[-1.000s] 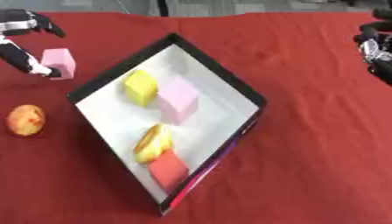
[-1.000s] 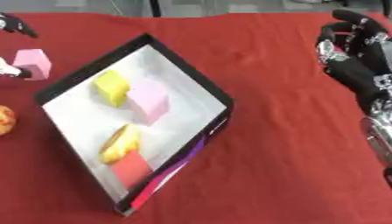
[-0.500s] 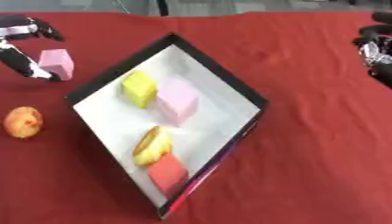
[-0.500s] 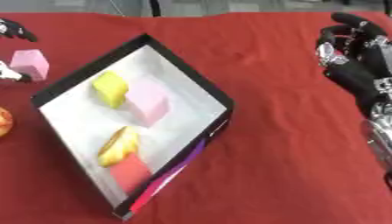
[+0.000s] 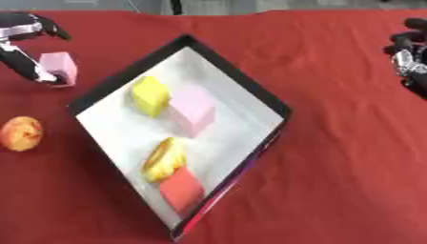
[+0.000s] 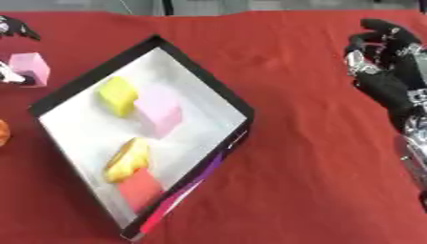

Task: Pick up objects on the table and place them in the box.

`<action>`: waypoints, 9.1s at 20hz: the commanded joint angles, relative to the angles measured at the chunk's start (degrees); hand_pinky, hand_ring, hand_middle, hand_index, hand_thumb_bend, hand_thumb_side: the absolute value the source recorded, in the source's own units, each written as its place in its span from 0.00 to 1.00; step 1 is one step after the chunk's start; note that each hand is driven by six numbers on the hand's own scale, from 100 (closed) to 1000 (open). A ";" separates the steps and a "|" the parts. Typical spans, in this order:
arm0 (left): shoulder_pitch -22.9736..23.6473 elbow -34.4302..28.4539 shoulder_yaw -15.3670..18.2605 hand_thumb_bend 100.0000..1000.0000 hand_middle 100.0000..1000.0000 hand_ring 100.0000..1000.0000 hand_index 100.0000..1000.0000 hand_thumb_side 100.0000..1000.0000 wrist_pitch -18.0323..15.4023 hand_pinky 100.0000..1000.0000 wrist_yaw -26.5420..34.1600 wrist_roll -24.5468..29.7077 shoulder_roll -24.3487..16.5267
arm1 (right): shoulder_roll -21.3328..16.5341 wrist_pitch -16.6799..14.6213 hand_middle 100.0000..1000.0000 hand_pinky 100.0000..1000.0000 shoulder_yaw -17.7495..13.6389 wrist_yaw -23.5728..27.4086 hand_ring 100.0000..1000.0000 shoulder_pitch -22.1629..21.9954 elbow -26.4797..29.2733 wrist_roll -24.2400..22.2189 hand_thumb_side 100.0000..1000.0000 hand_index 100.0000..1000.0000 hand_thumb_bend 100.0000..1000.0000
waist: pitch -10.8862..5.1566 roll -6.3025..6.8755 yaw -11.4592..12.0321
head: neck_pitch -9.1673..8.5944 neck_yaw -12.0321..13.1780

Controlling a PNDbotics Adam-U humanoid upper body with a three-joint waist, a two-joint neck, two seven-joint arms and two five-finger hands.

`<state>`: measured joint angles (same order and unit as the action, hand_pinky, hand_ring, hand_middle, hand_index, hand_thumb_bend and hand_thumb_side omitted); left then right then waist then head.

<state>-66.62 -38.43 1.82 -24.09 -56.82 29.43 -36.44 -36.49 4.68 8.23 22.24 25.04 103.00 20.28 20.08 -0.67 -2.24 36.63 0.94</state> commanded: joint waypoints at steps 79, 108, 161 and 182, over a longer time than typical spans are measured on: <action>15.75 -49.51 -14.95 0.08 0.81 0.83 0.87 0.65 7.19 0.84 44.56 9.01 -12.45 | -5.40 -1.22 0.62 0.95 -2.56 1.40 0.69 -1.56 0.86 1.47 0.05 0.79 0.00 | -7.26 1.30 3.44 | 5.46 -2.20; 43.28 -52.13 -8.37 0.45 0.81 0.86 0.87 0.57 10.91 0.85 41.30 7.21 -27.18 | -4.06 -0.35 0.62 0.95 -1.18 0.19 0.68 -2.02 1.02 0.73 0.06 0.79 0.00 | -6.81 0.68 3.93 | 5.18 -1.59; 33.87 -35.93 -11.57 0.44 0.79 0.84 0.84 0.62 9.67 0.84 26.45 -0.09 -16.17 | -1.64 -0.19 0.63 0.95 -0.67 -0.04 0.68 -2.20 -0.99 0.72 0.09 0.79 0.00 | -6.08 0.28 3.25 | 5.29 -0.59; 32.04 -30.09 -12.45 0.10 0.69 0.76 0.64 0.29 8.91 0.80 20.80 -3.88 -12.78 | -1.21 -0.29 0.63 0.96 -0.67 -0.10 0.69 -2.42 -1.23 0.70 0.10 0.79 0.00 | -5.80 0.25 3.00 | 5.17 0.05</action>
<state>-33.78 -68.12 -11.11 -15.26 -36.12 25.50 -47.72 -36.55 4.50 8.15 22.46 22.15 101.56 20.99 15.05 -0.50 0.79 42.23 0.88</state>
